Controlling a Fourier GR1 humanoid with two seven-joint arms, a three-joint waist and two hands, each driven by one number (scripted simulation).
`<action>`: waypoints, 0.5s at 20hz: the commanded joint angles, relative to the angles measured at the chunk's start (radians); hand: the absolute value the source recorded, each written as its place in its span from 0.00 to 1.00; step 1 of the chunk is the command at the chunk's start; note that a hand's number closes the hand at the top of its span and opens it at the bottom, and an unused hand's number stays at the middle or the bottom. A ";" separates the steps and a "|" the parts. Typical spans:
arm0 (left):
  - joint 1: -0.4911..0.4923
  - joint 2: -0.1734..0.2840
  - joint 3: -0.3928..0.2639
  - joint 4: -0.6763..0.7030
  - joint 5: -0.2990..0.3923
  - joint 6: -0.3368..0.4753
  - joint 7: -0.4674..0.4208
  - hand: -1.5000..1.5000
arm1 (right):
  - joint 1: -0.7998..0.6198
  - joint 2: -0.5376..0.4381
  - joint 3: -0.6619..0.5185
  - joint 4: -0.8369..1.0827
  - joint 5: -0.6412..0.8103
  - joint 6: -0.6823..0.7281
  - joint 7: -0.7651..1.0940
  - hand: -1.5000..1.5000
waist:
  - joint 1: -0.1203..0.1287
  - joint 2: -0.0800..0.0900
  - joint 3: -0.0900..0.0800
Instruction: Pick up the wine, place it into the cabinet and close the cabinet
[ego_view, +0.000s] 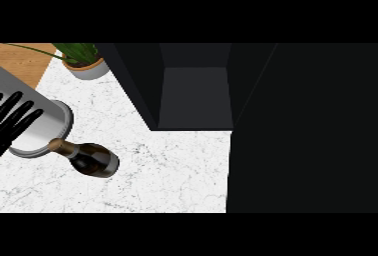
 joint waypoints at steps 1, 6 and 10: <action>-0.084 -0.055 0.039 0.146 -0.168 -0.094 -0.072 0.00 | -0.022 0.005 -0.030 0.055 -0.002 0.018 -0.050 0.00 | -0.002 0.001 0.000; -0.084 -0.032 0.074 0.253 -0.225 -0.169 -0.136 0.00 | -0.044 0.008 -0.007 -0.032 -0.016 -0.026 0.067 0.00 | 0.000 0.000 0.000; -0.113 -0.050 0.098 0.289 -0.382 -0.188 -0.204 0.00 | -0.005 -0.007 -0.029 -0.034 -0.029 0.012 0.048 0.00 | -0.002 0.000 0.000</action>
